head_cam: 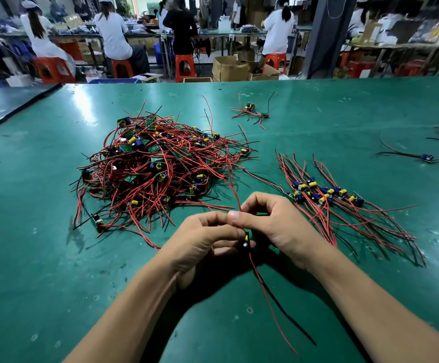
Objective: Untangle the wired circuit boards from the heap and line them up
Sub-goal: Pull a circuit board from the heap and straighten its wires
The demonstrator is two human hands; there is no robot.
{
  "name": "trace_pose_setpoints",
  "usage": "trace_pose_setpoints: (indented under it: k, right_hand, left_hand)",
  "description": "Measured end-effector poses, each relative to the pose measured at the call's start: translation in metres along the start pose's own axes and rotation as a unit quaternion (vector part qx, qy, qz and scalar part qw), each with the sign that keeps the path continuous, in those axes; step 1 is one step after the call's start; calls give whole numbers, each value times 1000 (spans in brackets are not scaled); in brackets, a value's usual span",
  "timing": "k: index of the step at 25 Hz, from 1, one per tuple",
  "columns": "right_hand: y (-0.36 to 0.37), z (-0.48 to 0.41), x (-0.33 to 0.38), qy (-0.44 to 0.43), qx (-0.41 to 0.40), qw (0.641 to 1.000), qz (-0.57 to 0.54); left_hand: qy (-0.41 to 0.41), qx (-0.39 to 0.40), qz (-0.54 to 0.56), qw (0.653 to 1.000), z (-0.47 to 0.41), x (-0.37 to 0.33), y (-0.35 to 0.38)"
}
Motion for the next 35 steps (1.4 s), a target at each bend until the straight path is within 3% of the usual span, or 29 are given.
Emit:
trace_pose_setpoints:
  k: [4,10,17,22,25,29,31,33,35]
  right_hand:
    - [-1,-1,-1,-22,-17,999,29]
    - [2,1,-3,47,53,995,-69]
    - [4,-11,-11,78,-72,977,-183]
    - [-23,-19,-9,73,-178,945,-266]
    - [-27,-19,-7,110,-157,920,-343]
    - [-21,-18,-5,173,-104,853,-482]
    - [-22,-18,-4,160,-102,872,-451]
    - [-23,-15,-2,116,-93,931,-334]
    - [-14,-8,-3,86,-29,979,-184]
  left_hand:
    - [14,-23,-40,999,-1,0,-1]
    - [33,-17,-37,999,1,1,3]
    - [4,-17,-47,999,-1,-2,3]
    - [-8,21,-70,997,1,-1,6]
    - [-11,25,-79,996,3,-3,7]
    - [-19,36,-86,995,5,-3,9]
    - [-23,30,-83,996,5,-3,8]
    - [-18,7,-72,997,3,-2,5]
    - [3,-17,-67,998,0,-2,3]
Point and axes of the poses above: each hand's wrist, its own z-axis away from the middle knuckle, its own y-axis out of the palm, x = y × z, the point moved 4 cm from there along -z, towards the middle knuckle, and after that the axes turned 9 degrees about z, right-handed, at the moved point
